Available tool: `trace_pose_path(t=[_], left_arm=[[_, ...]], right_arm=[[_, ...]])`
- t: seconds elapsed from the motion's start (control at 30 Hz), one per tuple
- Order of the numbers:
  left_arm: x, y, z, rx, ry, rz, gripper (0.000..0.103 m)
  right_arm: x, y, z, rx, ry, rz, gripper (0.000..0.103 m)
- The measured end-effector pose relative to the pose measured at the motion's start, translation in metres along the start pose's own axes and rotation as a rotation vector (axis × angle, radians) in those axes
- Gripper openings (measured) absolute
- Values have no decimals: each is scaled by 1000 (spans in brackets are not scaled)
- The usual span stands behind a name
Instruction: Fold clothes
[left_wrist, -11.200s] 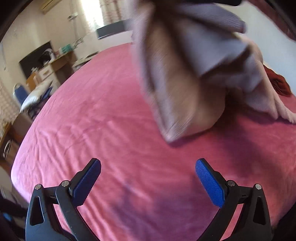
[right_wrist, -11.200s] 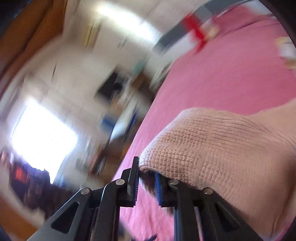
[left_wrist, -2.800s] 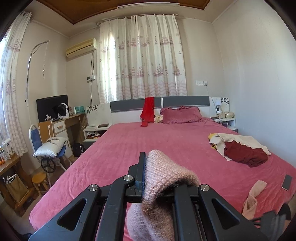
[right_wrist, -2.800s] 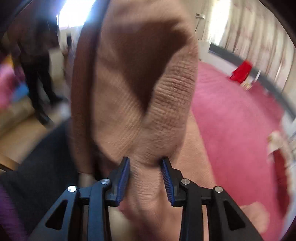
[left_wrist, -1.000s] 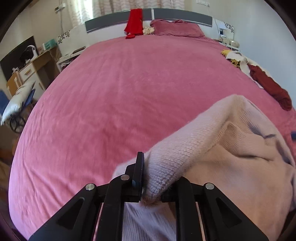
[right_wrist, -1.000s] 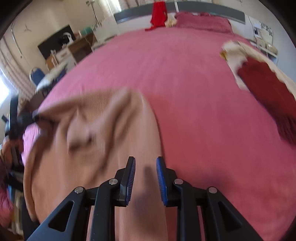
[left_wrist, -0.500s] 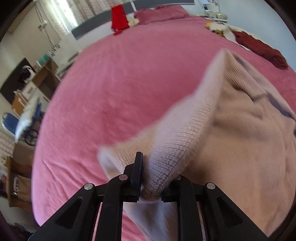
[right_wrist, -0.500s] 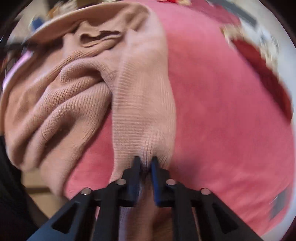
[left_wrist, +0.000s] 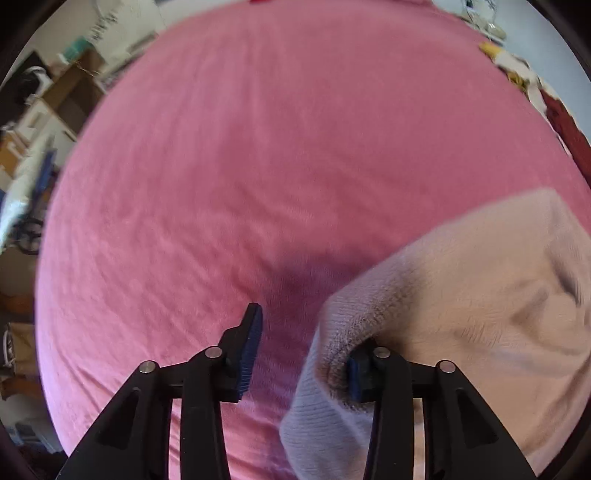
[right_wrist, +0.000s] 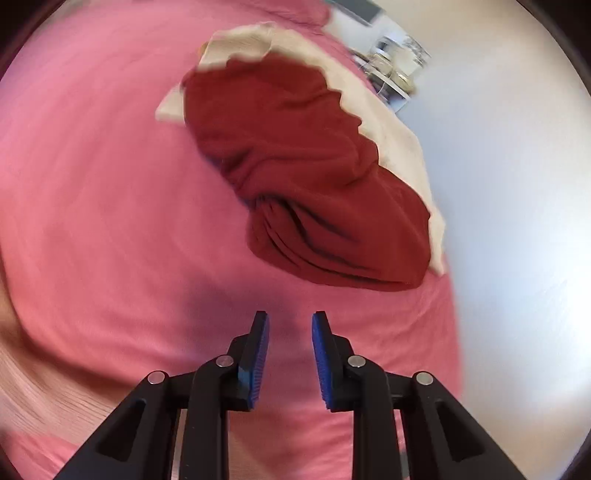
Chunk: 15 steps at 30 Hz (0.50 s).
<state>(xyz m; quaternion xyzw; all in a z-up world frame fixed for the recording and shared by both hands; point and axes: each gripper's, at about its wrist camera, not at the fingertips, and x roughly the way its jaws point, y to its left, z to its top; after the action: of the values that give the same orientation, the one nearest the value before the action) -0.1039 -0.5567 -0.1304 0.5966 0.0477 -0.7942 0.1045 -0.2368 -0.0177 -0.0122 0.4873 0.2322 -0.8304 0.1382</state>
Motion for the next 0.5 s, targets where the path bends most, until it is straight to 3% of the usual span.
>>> trace_pose_path(t=[0.07,0.17,0.2,0.33,0.43,0.5], left_arm=[[-1,18,-6,-36,-9,-112,44],[-14,57,-18,-188,-32,-299,59],[-19,67,-22,-219,-38,-329,59],[-40,72,-38,-172,-60,-303,59],[-54,70,-45,-182,-74,-413,59],[-61,70,-45,-197,-79,-487,59]], right_arm=[[-13,11,-3,48,-46,122,24],[-33,55,-18,56,-97,324,24],[-37,81,-27,36,-91,411,24],[-49,196,-46,-59,-25,712,24],[-57,287,-40,-185,18,852,26],[-58,352,-27,-302,45,868,26]])
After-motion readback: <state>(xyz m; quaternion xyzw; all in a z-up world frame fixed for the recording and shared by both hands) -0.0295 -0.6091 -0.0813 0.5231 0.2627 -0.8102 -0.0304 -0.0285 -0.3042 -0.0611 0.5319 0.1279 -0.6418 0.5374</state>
